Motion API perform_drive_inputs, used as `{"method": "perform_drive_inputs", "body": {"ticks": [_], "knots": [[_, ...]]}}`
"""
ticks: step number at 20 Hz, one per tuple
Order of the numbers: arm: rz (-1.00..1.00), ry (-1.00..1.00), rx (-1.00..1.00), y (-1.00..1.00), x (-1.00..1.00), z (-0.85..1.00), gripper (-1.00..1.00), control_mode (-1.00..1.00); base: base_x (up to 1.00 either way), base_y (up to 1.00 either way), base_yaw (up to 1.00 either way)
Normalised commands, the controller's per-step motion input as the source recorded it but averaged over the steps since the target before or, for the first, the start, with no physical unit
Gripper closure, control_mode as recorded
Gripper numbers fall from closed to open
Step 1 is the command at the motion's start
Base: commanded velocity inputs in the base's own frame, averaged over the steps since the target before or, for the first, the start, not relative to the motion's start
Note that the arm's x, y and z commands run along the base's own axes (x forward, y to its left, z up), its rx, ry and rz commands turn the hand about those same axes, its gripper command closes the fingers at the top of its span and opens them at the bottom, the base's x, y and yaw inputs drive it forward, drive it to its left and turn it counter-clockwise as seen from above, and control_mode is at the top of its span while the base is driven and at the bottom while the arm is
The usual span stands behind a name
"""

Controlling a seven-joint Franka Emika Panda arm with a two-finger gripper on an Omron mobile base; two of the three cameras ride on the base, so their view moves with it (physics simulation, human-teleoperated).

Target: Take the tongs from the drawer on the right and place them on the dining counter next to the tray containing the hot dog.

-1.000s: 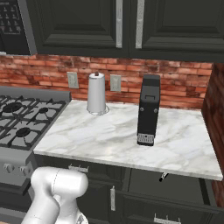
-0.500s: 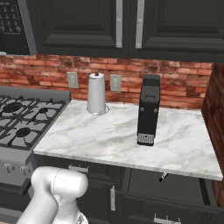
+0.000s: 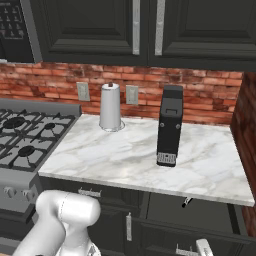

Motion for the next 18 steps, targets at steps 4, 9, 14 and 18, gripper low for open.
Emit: {"method": "perform_drive_inputs", "body": {"ticks": [4,9,14,18], "knots": [[0.0,0.22,0.0,0.0,0.18,0.21,-1.0,-1.0,0.0,0.0,0.0],[0.0,0.2,0.0,0.0,0.34,0.05,-1.0,-1.0,0.0,0.0,0.0],[-0.01,0.14,0.0,0.03,0.49,0.0,-1.0,-1.0,0.0,0.0,0.0],[-0.04,0.12,0.0,0.01,0.42,0.0,-1.0,-1.0,0.0,0.0,0.0]]}}
